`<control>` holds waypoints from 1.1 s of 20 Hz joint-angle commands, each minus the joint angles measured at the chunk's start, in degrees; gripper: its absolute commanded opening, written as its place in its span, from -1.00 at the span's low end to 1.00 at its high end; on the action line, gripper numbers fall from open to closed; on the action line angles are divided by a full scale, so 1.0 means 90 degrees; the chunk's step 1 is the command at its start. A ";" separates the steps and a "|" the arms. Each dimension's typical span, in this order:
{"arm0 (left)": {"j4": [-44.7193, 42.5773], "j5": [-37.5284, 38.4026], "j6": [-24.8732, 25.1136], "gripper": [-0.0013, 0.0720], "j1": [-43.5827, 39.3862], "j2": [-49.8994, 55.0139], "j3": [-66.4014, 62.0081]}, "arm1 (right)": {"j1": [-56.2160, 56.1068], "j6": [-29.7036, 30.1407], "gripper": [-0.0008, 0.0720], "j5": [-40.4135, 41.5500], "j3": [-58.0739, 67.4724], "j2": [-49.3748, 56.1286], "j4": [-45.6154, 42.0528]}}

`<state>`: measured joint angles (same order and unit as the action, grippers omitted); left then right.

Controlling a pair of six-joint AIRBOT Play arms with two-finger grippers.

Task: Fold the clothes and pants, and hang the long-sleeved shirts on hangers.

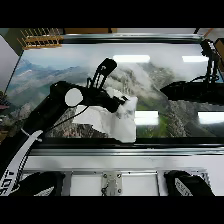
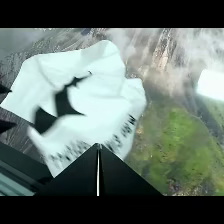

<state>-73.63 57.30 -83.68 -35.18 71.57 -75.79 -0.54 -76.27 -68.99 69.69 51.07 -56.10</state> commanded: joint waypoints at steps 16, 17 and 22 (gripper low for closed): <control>0.2798 -0.1537 -0.1018 0.89 0.1630 0.1586 0.2348 | 0.0002 0.0000 -0.94 -0.0007 -0.0002 0.0002 0.0046; 0.2798 -0.1496 -0.1018 0.89 0.1676 0.1817 0.2098 | 0.0002 0.0000 -0.94 -0.0007 -0.0002 0.0002 0.0046; 0.2798 -0.0692 -0.0809 0.88 0.1494 0.2773 0.0986 | 0.0002 0.0002 -0.94 -0.0007 -0.0002 0.0002 0.0027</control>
<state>-48.80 47.03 -92.49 -20.69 91.90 -61.80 -0.54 -76.25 -69.04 69.69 51.07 -55.70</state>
